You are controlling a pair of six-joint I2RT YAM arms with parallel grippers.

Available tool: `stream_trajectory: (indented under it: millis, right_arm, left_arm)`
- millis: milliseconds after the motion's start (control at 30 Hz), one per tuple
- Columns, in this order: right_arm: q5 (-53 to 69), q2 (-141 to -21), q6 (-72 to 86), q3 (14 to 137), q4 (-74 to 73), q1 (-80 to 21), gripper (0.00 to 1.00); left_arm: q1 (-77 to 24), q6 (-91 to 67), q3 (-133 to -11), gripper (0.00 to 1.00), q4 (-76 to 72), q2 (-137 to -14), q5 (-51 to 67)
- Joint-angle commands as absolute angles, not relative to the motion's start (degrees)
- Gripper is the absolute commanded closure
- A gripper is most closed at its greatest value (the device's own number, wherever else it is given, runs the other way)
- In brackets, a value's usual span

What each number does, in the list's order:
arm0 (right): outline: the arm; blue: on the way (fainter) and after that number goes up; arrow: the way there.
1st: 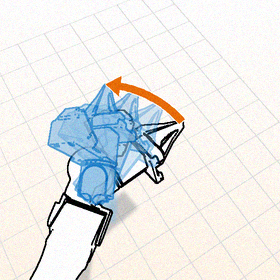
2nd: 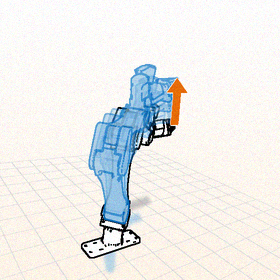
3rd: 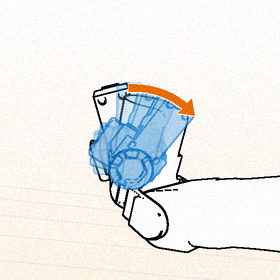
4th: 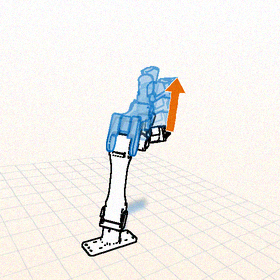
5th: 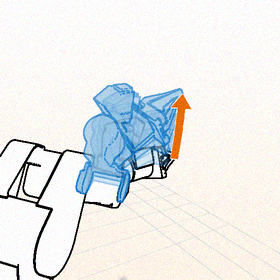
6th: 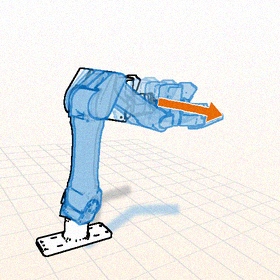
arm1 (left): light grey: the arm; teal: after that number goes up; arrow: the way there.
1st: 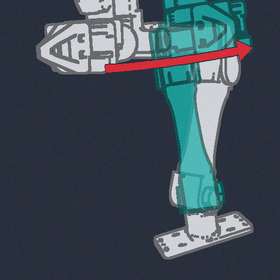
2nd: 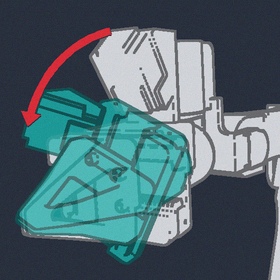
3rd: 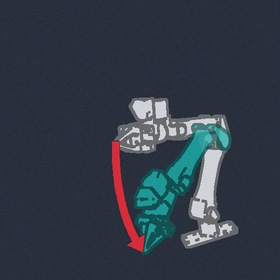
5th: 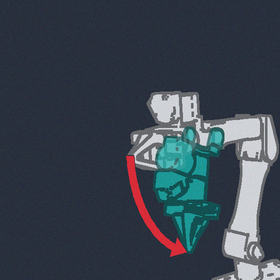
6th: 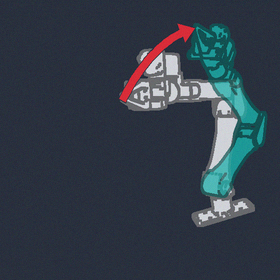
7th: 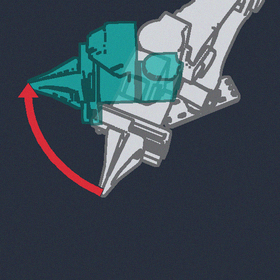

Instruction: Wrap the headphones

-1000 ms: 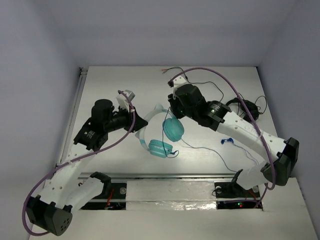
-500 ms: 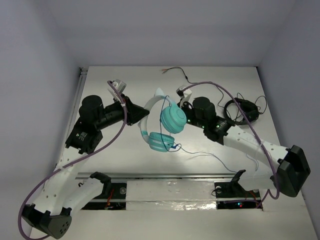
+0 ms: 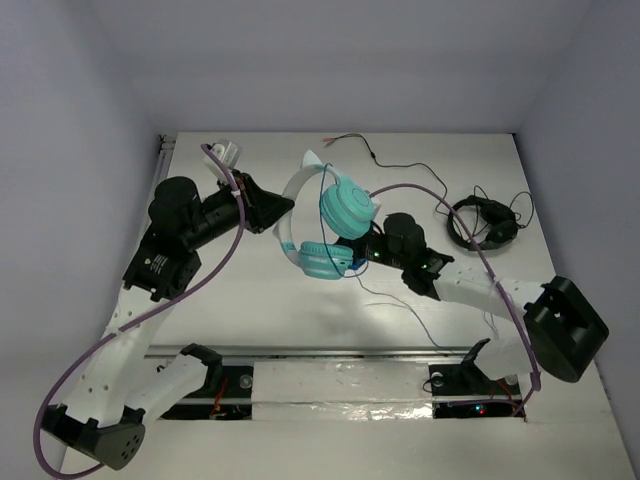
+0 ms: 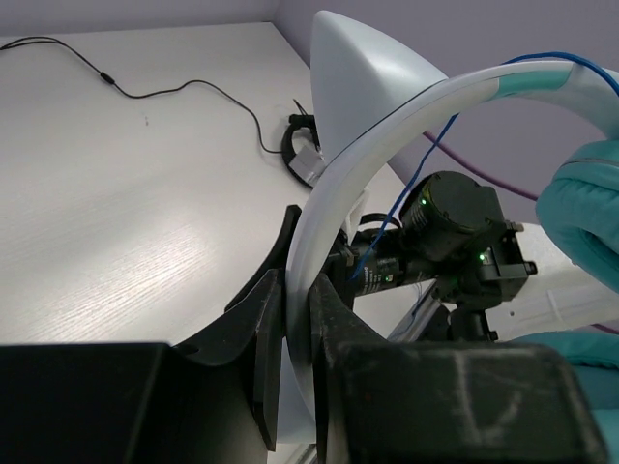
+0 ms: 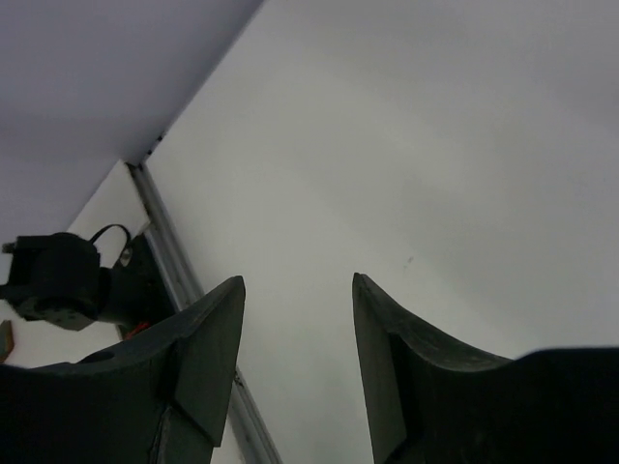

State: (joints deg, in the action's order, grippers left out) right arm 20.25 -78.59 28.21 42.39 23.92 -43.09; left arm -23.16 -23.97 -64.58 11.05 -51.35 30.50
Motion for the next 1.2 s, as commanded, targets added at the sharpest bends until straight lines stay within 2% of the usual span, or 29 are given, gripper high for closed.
stream_trajectory:
  millis: [0, 67, 133, 333, 400, 500, 600, 667, 767, 1000, 1133, 1167]
  right_arm:
    - [7.24, -74.63, 30.85, 42.19, 23.58, -42.98, 0.46]
    - [-2.75, -73.04, 31.46, 44.19, 16.75, -42.37, 0.46]
    - [-5.88, -72.17, 32.08, 45.26, 13.90, -41.48, 0.42]
    - [4.64, -71.37, 29.27, 43.86, 16.00, -40.69, 0.38]
    - [3.27, -70.49, 29.70, 42.63, 15.56, -40.69, 0.36]
    - [-9.72, -69.87, 31.02, 44.72, 8.31, -40.08, 0.28]
    - [-22.91, -73.37, 33.56, 52.10, -0.95, -40.08, 0.18]
    - [-25.40, -74.70, 34.89, 55.88, -1.76, -40.08, 0.11]
    - [-23.56, -76.11, 36.82, 61.06, -1.49, -39.55, 0.08]
    - [-28.39, -77.78, 41.05, 69.52, -6.58, -38.85, 0.06]
    - [-26.29, -75.16, 38.69, 66.38, -5.63, -38.85, 0.07]
    - [-23.67, -73.75, 38.06, 64.53, -3.54, -38.85, 0.11]
  left_arm:
    - [-23.29, -27.16, -68.64, 1.00, 7.29, -50.89, 28.22]
    - [-23.29, -27.25, -69.08, 1.00, 7.64, -50.89, 25.67]
    - [-23.29, -27.42, -69.69, 1.00, 8.70, -51.15, 22.96]
    - [-23.29, -29.00, -71.01, 1.00, 8.79, -53.43, 21.44]
    - [-23.29, -28.92, -71.54, 1.00, 8.79, -53.87, 21.71]
    - [-23.29, -28.30, -71.89, 1.00, 8.79, -54.05, 21.97]
    - [-23.29, -27.95, -70.93, 1.00, 8.00, -53.79, 24.87]
    - [-23.29, -28.30, -69.61, 1.00, 7.82, -53.09, 25.49]
    - [-23.29, -27.78, -68.65, 1.00, 8.96, -52.82, 24.88]
    - [-23.29, -26.81, -69.17, 1.00, 10.28, -52.82, 24.17]
    - [-23.29, -26.98, -70.40, 1.00, 10.55, -53.79, 23.04]
    - [-23.29, -27.16, -71.01, 1.00, 10.63, -54.22, 22.51]
